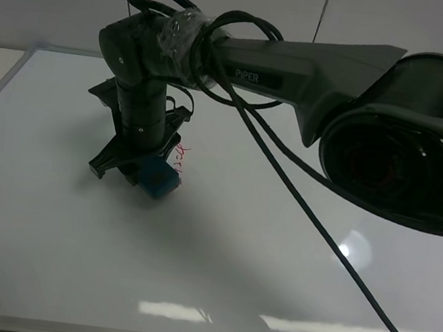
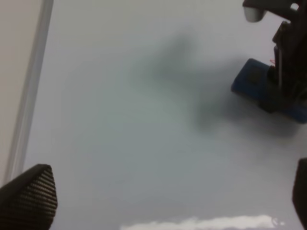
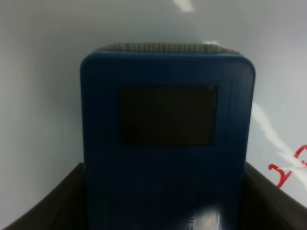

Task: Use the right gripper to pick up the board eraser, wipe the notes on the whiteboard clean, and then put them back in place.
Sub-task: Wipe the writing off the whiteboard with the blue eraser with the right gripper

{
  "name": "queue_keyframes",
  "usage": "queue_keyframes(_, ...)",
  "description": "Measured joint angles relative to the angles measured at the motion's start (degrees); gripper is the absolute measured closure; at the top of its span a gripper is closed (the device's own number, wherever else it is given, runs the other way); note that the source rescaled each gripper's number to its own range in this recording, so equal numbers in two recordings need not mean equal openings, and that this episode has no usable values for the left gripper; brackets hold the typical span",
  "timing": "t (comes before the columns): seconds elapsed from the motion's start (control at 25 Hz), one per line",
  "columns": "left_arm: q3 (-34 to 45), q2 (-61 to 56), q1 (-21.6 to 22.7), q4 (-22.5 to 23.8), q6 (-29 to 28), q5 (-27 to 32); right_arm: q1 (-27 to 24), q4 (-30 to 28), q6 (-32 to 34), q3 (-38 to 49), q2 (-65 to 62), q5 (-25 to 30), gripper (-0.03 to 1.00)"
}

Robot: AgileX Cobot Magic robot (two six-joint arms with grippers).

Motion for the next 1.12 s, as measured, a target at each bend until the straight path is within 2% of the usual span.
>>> queue_keyframes(0.2, 0.0, 0.0, 0.0, 0.0, 0.0, 0.0, 0.0, 0.1, 0.0, 5.2, -0.2, -3.0, 0.93)
queue_keyframes(0.48, 0.0, 0.0, 0.0, 0.0, 0.0, 0.0, 0.0, -0.5, 0.0, 7.7, -1.1, -5.5, 0.93)
queue_keyframes(1.12, 0.0, 0.0, 0.0, 0.0, 0.0, 0.0, -2.6, 0.0, 0.8, 8.1, -1.3, -4.8, 0.93)
